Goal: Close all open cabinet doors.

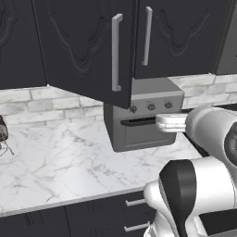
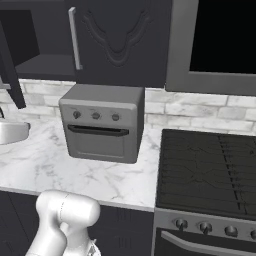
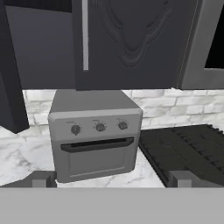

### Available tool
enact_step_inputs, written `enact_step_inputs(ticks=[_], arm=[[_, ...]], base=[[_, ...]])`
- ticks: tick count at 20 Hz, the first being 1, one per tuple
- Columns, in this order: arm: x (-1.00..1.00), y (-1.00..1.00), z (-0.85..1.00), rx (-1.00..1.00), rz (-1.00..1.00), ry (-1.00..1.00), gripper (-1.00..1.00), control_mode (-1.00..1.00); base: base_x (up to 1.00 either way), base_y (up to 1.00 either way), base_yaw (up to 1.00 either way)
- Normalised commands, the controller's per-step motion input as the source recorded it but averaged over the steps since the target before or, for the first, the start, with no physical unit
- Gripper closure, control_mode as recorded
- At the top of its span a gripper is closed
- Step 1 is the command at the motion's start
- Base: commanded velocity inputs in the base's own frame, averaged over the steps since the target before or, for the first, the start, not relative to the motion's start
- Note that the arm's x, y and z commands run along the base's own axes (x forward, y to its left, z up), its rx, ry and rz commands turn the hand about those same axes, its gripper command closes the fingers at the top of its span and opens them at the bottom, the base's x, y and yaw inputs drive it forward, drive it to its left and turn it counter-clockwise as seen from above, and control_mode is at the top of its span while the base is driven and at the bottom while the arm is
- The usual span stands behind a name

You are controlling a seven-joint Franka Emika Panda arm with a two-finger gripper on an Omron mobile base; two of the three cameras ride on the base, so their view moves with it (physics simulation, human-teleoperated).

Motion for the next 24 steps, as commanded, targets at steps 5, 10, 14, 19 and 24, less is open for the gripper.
enact_step_inputs(ticks=[5,10,14,19,24], arm=[[0.00,0.47,0.00,0.00,0.00,-0.09,-1.00,-1.00],[0.00,0.43,0.00,0.00,0.00,-0.20,-1.00,-1.00],[0.00,0.34,0.00,0.00,0.00,-0.23,-1.00,-1.00],[0.00,0.30,0.00,0.00,0.00,-0.17,-1.00,-1.00],[0.02,0.18,0.00,0.00,0.00,-0.11,-1.00,-1.00]], base=[[0.00,0.00,0.00],[0.00,0.00,0.00],[0.00,0.00,0.00],[0.00,0.00,0.00],[0.00,0.00,0.00]])
